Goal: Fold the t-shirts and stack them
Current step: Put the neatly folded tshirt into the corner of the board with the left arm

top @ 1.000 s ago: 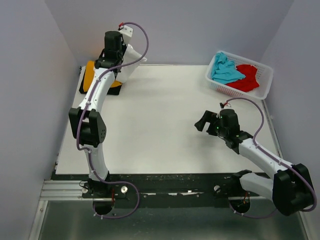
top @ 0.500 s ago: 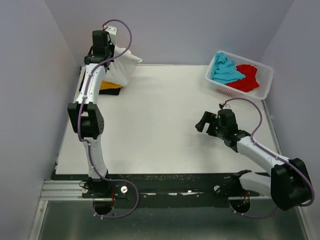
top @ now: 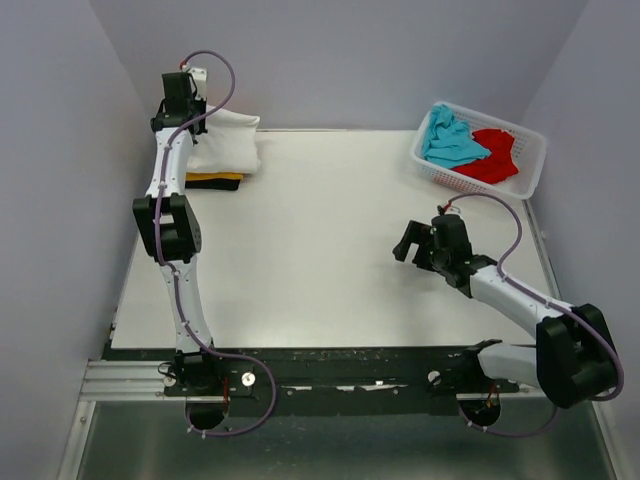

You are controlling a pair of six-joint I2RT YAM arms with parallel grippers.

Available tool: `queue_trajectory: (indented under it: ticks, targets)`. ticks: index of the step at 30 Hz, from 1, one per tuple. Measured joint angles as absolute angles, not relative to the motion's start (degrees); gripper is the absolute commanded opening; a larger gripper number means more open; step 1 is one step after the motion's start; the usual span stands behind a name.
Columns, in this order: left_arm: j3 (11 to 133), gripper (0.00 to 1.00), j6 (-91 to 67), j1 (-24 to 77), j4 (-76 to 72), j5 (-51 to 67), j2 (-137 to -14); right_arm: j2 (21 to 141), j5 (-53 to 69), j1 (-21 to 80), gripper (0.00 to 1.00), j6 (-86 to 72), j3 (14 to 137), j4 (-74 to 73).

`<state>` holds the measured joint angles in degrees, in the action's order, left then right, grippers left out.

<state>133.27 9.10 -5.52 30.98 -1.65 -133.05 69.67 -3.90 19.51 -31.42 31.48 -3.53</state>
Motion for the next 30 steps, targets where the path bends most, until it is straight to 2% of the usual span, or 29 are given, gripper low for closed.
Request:
queue_trajectory:
  ticks: [21, 24, 26, 28, 29, 30]
  targets:
    - [138.5, 0.02, 9.9, -9.9, 26.7, 2.5, -141.0, 77.6, -5.8, 19.5, 1.00, -31.4, 35.7, -6.4]
    - [139.3, 0.17, 9.7, -10.4, 26.0, 2.7, -141.9, 77.7, -6.4, 19.5, 1.00, -31.5, 35.9, -6.7]
    - [139.3, 0.22, 9.3, -10.7, 25.7, 2.7, -142.1, 77.9, -6.6, 19.5, 1.00, -31.5, 36.1, -7.0]
    - [139.3, 0.46, 8.8, -10.9, 25.0, 2.4, -142.1, 78.1, -6.7, 19.5, 1.00, -31.5, 36.4, -7.1]
    - [139.3, 0.63, 8.3, -10.9, 24.3, 1.8, -142.1, 78.1, -6.8, 19.5, 1.00, -31.5, 36.4, -7.2]
    - [139.3, 0.74, 7.7, -10.9, 23.6, 1.3, -142.1, 78.1, -6.9, 19.5, 1.00, -31.5, 36.5, -7.4]
